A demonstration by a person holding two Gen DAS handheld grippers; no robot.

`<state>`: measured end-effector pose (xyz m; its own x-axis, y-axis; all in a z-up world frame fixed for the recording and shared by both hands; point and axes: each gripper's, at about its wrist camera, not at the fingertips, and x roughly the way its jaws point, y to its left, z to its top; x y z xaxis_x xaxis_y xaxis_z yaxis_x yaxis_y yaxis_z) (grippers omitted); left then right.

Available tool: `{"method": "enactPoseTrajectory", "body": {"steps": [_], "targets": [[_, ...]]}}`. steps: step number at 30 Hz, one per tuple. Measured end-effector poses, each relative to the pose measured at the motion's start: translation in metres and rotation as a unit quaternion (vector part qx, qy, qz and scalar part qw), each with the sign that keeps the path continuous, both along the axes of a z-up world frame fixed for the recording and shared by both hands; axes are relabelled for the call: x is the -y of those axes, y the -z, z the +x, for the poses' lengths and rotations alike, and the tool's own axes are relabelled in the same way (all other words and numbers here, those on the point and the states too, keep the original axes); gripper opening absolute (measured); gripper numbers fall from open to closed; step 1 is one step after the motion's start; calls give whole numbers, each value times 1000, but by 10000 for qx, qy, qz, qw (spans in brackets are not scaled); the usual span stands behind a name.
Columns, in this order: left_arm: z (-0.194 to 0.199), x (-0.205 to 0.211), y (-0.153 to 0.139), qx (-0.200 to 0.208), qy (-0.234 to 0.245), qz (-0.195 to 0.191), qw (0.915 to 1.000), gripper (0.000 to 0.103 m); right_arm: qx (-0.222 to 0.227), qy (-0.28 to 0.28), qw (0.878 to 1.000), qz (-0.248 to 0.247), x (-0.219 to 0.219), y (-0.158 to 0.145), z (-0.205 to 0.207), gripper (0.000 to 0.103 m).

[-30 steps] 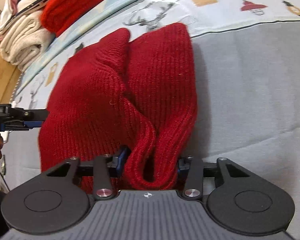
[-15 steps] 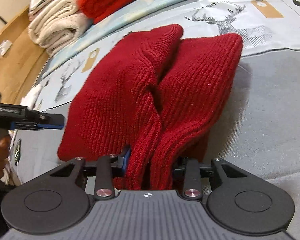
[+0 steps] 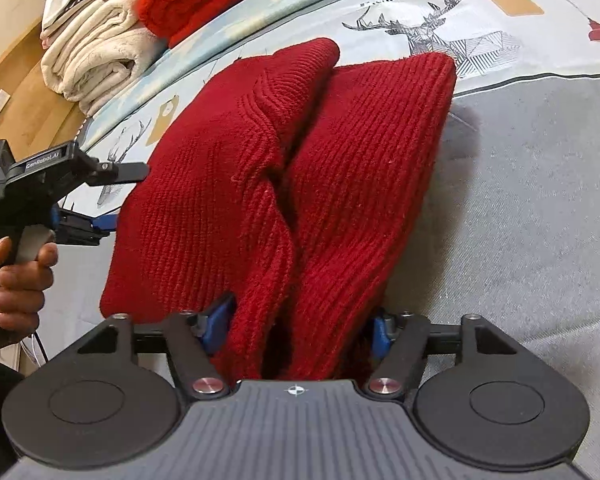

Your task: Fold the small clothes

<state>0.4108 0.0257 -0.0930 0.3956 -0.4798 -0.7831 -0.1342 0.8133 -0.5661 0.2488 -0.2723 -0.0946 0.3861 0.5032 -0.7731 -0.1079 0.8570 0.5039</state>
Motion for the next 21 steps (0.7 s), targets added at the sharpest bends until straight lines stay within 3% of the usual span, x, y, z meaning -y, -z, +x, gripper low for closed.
{"method": "enactPoseTrajectory", "body": {"steps": [8, 11, 15, 18, 21], "targets": [[14, 10, 19, -85, 122, -279, 9995, 95, -103, 0, 9999, -7, -6, 6, 15, 76], [16, 14, 21, -33, 219, -238, 9995, 91, -106, 4, 9999, -43, -11, 7, 18, 76], [13, 16, 14, 90, 412, -65, 9991, 74, -24, -31, 9998, -191, -18, 6, 21, 69], [7, 12, 9, 171, 442, -26, 9989, 68, 36, -12, 9997, -248, -21, 5, 25, 64], [-1, 0, 5, 109, 317, 9, 9994, 67, 305, 4, 9994, -135, -27, -4, 28, 50]]}}
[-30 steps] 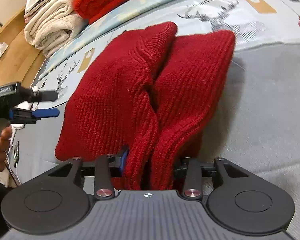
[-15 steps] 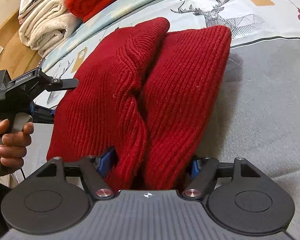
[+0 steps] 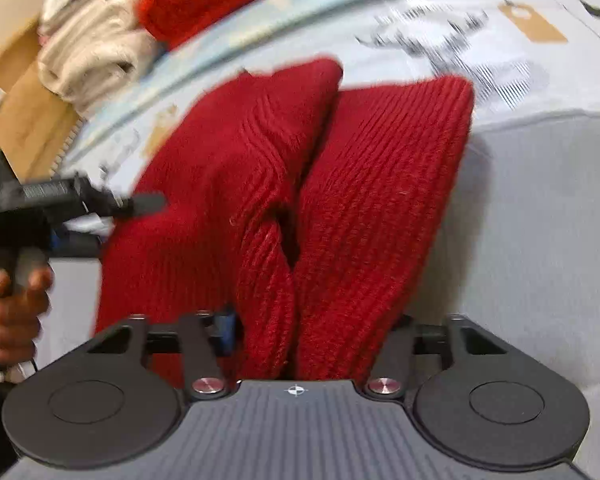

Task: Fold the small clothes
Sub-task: 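Open the right gripper, release the folded sweater and raise both grippers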

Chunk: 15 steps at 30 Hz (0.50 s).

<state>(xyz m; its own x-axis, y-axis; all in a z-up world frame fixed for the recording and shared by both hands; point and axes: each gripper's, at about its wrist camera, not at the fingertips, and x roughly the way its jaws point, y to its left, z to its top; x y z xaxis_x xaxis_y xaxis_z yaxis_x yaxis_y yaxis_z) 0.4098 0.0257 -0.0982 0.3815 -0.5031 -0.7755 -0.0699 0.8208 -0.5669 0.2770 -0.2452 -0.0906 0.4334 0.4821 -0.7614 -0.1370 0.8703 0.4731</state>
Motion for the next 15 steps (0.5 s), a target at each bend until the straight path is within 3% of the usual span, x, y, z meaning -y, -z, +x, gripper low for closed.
{"method": "enactPoseTrajectory", "body": {"steps": [5, 9, 13, 15], "targets": [[-14, -32, -4, -194, -278, 23, 9994, 67, 218, -225, 9994, 150, -23, -5, 6, 46], [-21, -53, -7, -321, -490, -66, 9983, 75, 320, -425, 9986, -25, -37, -6, 5, 47], [-28, -60, -22, -218, -571, 118, 9981, 77, 101, -213, 9997, -51, -29, -7, 9, 51], [-35, -59, -37, 74, -514, 519, 9973, 75, 76, -150, 9998, -107, -26, -9, 9, 51]]}}
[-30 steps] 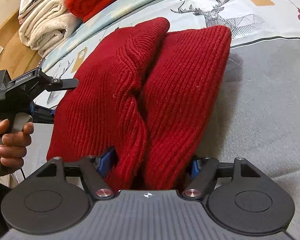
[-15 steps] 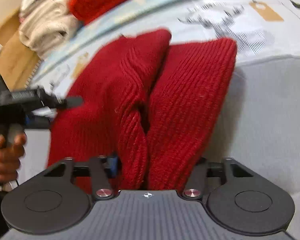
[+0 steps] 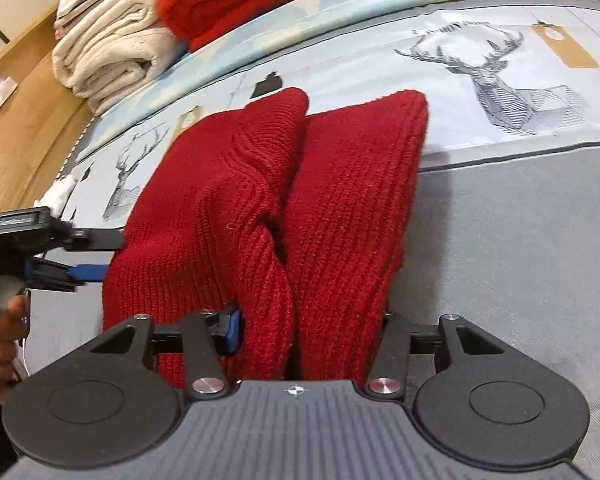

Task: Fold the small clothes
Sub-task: 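Open the right gripper, release the folded sweater and raise both grippers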

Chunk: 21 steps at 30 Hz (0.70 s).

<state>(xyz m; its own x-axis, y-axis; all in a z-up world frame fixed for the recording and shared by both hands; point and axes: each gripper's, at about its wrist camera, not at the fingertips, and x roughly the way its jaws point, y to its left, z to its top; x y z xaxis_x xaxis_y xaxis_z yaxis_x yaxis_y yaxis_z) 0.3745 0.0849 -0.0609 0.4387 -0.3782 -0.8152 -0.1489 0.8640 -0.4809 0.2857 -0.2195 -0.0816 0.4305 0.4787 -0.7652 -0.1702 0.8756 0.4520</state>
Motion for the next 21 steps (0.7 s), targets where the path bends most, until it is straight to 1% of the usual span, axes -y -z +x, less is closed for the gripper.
{"method": "enactPoseTrajectory", "body": {"steps": [1, 2, 3, 5, 7, 8, 10, 12, 13, 14, 15, 16, 17, 18, 19, 20, 21], "targets": [[-5, 5, -10, 218, 157, 383, 9989, 73, 30, -1, 10000, -61, -1, -1, -3, 51], [-8, 10, -16, 370, 371, 623, 9967, 68, 84, -25, 9999, -136, -1, -3, -5, 50], [-12, 16, -19, 453, 639, 762, 9940, 64, 138, -73, 9996, -226, -1, -3, -6, 47], [-17, 32, -13, 394, 1186, 1046, 9866, 60, 198, -88, 9988, -429, -1, -3, -8, 44], [-22, 41, -4, 336, 1434, 1492, 9778, 60, 144, 56, 9986, -500, 4, -3, -6, 43], [-22, 42, -4, 339, 1436, 1581, 9763, 60, 82, 90, 9989, -457, 6, -2, -5, 43], [-24, 38, -9, 382, 1321, 1648, 9767, 58, 77, 74, 9991, -411, 4, -5, -6, 44], [-30, 36, -18, 606, 1280, 1797, 9735, 58, 151, 66, 9987, -478, 4, -10, -9, 47], [-34, 38, -24, 799, 1340, 1774, 9717, 58, 140, 84, 9988, -457, 5, -12, -11, 50], [-36, 38, -28, 972, 1425, 1718, 9699, 58, 118, 108, 9990, -417, 7, -13, -11, 52], [-38, 42, -29, 1079, 1558, 1693, 9672, 58, 113, 99, 9991, -391, 10, -13, -12, 56], [-39, 49, -22, 1020, 1788, 1782, 9622, 58, 129, 68, 9986, -508, 10, -11, -13, 60], [-40, 56, -12, 829, 2033, 1935, 9562, 58, 184, 13, 9973, -711, 9, -10, -14, 63], [-43, 64, -4, 674, 2261, 2116, 9485, 60, 219, -34, 9960, -869, 8, -9, -15, 67], [-47, 72, 7, 519, 2542, 2422, 9349, 59, 225, -65, 9953, -936, 9, -8, -16, 67], [-50, 79, 13, 494, 2708, 2739, 9215, 59, 192, -76, 9956, -915, 11, -7, -16, 67], [-54, 86, 16, 553, 2840, 3036, 9078, 58, 185, -58, 9958, -898, 13, -7, -17, 67]]}}
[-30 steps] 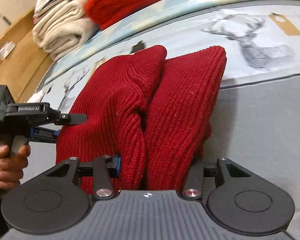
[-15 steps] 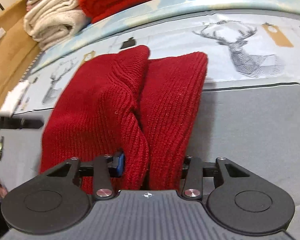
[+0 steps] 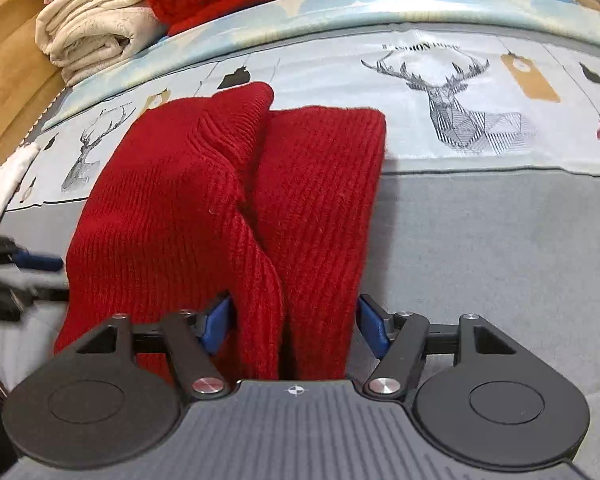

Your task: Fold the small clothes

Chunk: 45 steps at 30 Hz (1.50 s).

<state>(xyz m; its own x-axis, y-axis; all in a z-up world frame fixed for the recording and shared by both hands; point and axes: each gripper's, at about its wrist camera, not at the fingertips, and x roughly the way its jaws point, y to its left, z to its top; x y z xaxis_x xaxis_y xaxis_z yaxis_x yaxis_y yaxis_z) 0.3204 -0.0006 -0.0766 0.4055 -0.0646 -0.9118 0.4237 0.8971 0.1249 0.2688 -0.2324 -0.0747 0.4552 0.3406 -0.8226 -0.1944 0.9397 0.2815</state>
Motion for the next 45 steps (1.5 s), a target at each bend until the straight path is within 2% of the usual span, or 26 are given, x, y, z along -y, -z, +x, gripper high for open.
{"method": "enactPoseTrajectory", "body": {"steps": [1, 5, 7, 9, 11, 14, 17, 20, 23, 27, 30, 32, 34, 36, 45], "targets": [[-4, 5, -1, 146, 138, 168, 9997, 58, 23, -2, 10000, -18, 1, -1, -1, 67], [-13, 8, -9, 414, 124, 199, 9989, 60, 122, -71, 9996, -224, 2, -2, -7, 68], [-15, 5, -15, 418, -119, 234, 9988, 67, 145, -96, 9992, -372, 3, -4, -11, 72], [-17, -1, -26, 486, -577, 198, 9970, 76, 220, -180, 9978, -606, 3, -10, -16, 73], [-24, -7, -43, 626, -945, -62, 9935, 83, 391, -333, 9951, -843, 3, -21, -22, 73], [-43, -11, -67, 997, -1275, -432, 9859, 93, 901, -415, 9891, -1091, 5, -40, -39, 73], [-68, -12, -87, 1331, -1624, -730, 9750, 94, 1458, -219, 9791, -1404, 6, -58, -59, 72], [-85, -10, -97, 1451, -2022, -1048, 9629, 94, 1870, -22, 9746, -1230, 15, -77, -81, 74], [-101, -6, -98, 1452, -2401, -1249, 9517, 103, 2213, 244, 9712, -855, 22, -90, -106, 83], [-117, 5, -95, 1506, -2568, -1258, 9463, 103, 2546, 322, 9650, -545, 17, -99, -133, 93], [-126, 9, -87, 1550, -2659, -1274, 9429, 103, 2544, 248, 9644, -679, 7, -93, -143, 94], [-126, 9, -81, 1416, -2791, -1394, 9395, 103, 2557, 141, 9627, -867, -1, -90, -144, 94], [-124, 12, -77, 1361, -2803, -1463, 9389, 103, 2547, 40, 9620, -986, -8, -87, -143, 94], [-121, 17, -74, 1393, -2781, -1335, 9410, 103, 2505, 20, 9627, -1026, -13, -85, -141, 94], [-110, 28, -61, 1227, -2724, -1279, 9457, 103, 2361, 77, 9664, -1011, -20, -78, -139, 94]]}}
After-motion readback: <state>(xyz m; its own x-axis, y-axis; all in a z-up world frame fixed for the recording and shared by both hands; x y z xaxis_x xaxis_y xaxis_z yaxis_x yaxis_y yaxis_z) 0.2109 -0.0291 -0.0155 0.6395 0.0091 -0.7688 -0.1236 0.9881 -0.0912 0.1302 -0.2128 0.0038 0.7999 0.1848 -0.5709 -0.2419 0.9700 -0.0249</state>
